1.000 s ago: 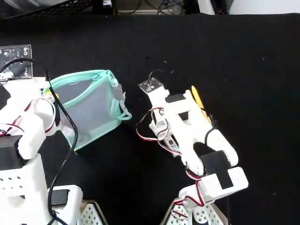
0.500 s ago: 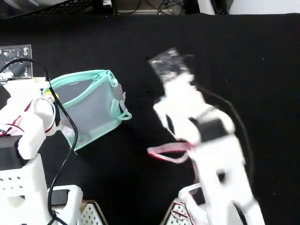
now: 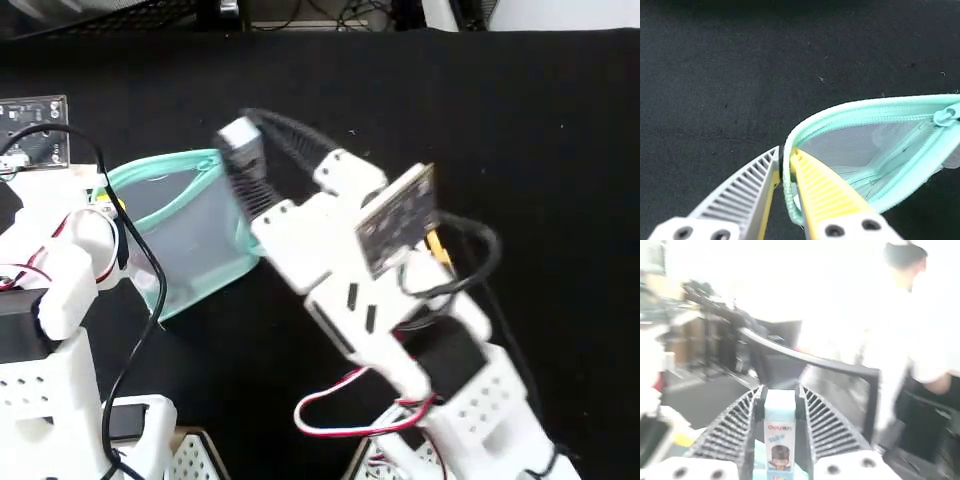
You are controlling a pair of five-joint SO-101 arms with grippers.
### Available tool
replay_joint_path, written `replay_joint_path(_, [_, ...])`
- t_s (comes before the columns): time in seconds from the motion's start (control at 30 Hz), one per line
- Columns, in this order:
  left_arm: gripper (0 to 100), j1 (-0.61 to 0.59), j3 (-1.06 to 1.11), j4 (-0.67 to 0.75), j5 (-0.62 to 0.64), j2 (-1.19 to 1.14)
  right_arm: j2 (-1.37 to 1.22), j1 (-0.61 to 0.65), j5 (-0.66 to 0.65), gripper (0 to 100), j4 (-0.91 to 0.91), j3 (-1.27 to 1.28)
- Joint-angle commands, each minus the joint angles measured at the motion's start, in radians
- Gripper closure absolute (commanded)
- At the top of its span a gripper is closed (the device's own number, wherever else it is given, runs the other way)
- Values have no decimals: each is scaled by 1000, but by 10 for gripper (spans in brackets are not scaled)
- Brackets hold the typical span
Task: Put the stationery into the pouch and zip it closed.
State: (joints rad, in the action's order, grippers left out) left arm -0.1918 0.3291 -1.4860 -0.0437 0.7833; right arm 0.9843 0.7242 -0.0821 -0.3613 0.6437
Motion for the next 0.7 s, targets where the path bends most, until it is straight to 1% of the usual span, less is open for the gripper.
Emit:
replay_joint_path(0.0, [967,5,145,-9,0,-32,15,38,5,986,164,85])
replay_joint_path(0.1, [967,7,145,-9,0,-32,1,38,5,986,276,140])
replay_joint_path(0.23, [967,12,148,-9,0,-32,-99,37,5,986,361,125])
replay_joint_path(0.47, [967,5,145,-9,2,-32,-303,38,15,986,391,68])
replay_joint_path(0.67, [967,5,145,-9,2,-32,-343,38,15,986,388,139])
